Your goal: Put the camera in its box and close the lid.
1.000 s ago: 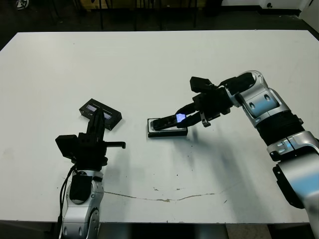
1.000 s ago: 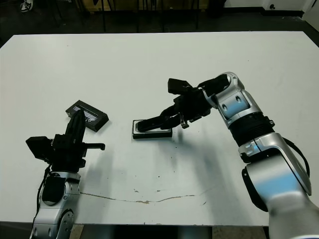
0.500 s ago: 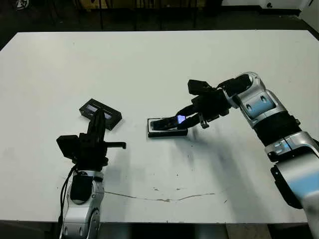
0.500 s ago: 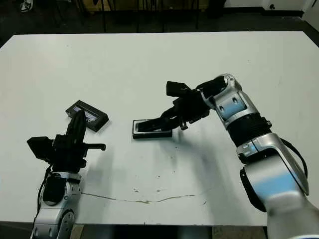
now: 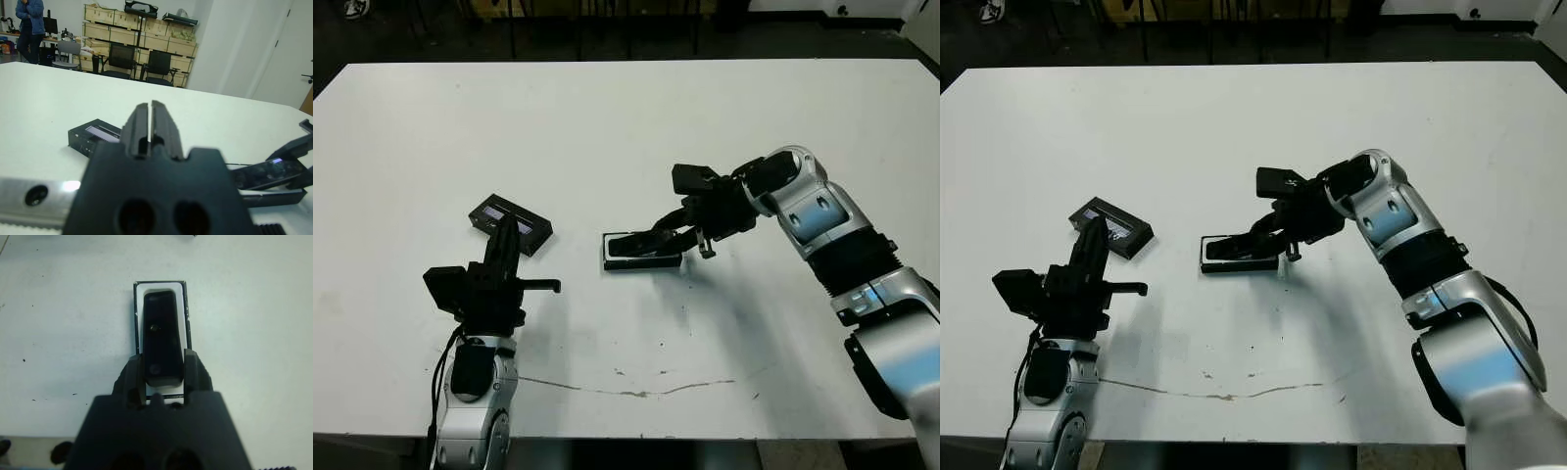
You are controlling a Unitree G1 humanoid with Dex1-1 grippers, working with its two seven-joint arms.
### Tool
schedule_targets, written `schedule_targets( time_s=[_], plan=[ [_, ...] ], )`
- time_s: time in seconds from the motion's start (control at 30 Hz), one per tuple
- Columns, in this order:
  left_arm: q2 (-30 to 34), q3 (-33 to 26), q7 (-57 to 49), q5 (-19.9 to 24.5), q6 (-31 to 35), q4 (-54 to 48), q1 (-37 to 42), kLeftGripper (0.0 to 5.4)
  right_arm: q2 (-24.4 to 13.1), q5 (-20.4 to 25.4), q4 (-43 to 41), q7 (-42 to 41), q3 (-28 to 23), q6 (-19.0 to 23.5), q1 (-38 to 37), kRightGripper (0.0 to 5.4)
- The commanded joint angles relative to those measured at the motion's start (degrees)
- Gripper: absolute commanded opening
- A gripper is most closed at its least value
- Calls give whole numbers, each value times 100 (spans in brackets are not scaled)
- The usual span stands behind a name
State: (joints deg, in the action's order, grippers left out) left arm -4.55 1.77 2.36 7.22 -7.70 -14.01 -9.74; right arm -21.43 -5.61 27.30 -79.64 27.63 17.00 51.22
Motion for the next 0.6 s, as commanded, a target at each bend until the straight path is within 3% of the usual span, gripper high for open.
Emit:
schedule_targets(
  time_s=[0.03,0.23,0.4,0.6],
  plan=[
    [19,-9,2,-36,-45,134,-111,0,128,-64,-142,-18,204,293,-79,57],
    [1,-15,-57,-103,-103,164,-129,0,155,-181,-219,107,361,73,-174,57],
    [0,-21,-32,-46,-120,171,-145,0,36,-92,99,-162,292,-932,-65,144],
    [-2,-12,-31,-21,-75,121,-181,0,-165,-152,354,-23,102,-1512,94,249]
  ],
)
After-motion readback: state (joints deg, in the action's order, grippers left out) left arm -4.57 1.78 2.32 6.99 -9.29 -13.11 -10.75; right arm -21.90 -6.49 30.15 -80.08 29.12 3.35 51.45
